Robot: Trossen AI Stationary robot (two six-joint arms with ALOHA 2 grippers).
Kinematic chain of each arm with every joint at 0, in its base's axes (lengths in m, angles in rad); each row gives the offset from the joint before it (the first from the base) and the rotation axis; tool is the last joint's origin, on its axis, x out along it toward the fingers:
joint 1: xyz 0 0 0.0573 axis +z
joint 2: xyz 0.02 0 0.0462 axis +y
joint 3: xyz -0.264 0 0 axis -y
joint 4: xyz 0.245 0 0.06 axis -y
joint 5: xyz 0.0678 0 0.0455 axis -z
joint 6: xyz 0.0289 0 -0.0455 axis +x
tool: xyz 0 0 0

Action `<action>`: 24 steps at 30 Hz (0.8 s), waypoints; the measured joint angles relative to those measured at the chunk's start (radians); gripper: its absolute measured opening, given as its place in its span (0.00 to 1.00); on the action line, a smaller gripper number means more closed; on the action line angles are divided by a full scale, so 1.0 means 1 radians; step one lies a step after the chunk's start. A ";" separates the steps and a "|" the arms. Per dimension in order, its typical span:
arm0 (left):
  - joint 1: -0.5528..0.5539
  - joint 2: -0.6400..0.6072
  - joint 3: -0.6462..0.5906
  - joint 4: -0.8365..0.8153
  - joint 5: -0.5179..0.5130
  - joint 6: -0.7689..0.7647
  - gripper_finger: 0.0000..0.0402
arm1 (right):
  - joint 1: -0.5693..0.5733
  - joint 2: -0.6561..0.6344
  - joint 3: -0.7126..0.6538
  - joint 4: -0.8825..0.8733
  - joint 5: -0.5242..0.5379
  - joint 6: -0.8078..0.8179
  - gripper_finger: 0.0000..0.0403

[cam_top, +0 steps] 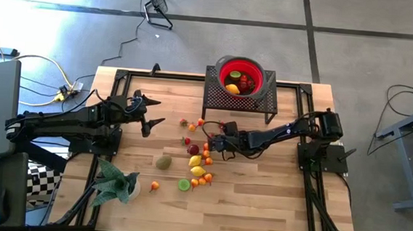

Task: Pick & Place Fruit
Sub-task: Put the strawberry into the strainer on the shelf

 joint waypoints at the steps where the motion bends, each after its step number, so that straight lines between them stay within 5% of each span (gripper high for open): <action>1: 0.000 0.000 0.000 0.000 0.000 0.000 0.84 | 0.000 0.000 0.000 -0.001 0.003 0.005 0.41; 24: 0.000 0.000 0.000 0.001 0.000 0.000 0.84 | 0.000 0.048 0.000 0.042 0.029 0.017 0.29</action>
